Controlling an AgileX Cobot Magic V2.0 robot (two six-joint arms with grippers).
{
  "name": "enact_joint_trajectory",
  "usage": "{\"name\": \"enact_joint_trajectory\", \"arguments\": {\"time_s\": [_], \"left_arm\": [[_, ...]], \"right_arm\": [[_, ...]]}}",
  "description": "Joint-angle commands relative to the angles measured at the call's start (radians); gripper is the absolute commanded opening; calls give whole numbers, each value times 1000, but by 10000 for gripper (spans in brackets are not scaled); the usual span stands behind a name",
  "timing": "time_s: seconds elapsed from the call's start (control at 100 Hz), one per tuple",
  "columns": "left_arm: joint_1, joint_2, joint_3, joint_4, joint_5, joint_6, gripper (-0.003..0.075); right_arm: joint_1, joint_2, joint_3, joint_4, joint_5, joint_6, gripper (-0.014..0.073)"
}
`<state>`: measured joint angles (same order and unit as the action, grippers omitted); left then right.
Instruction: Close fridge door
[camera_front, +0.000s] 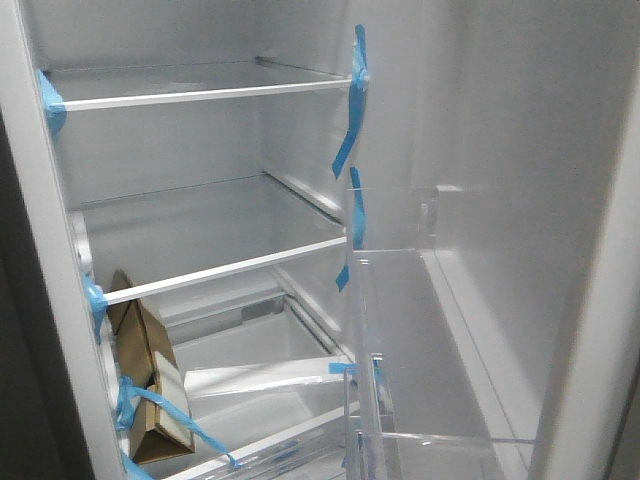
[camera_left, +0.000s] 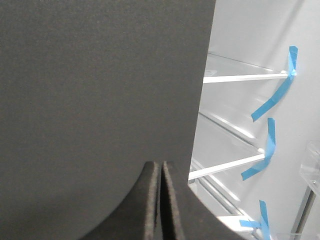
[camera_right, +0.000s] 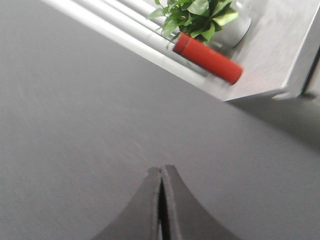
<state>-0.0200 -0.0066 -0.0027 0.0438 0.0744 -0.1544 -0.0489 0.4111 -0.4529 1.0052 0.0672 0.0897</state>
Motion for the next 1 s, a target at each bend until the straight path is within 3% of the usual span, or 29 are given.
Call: {"name": "enact_joint_trajectory", "arguments": {"time_s": [0.0,0.23,0.43,0.99], "left_arm": [[-1,-23,40,-6,-83,-2,-20],[-1,-23,40,-6,-83,-2,-20],[-1,-23,40,-6,-83,-2,-20],[-1,-23,40,-6,-83,-2,-20]], "right_arm": [[-6,58,-84,161,-19,-3,-71],[-6,116,-168,297,172,-3,-71],[-4,145,-219,313,244,-3,-71],[26,437,-602,48,506,-7,-71]]}}
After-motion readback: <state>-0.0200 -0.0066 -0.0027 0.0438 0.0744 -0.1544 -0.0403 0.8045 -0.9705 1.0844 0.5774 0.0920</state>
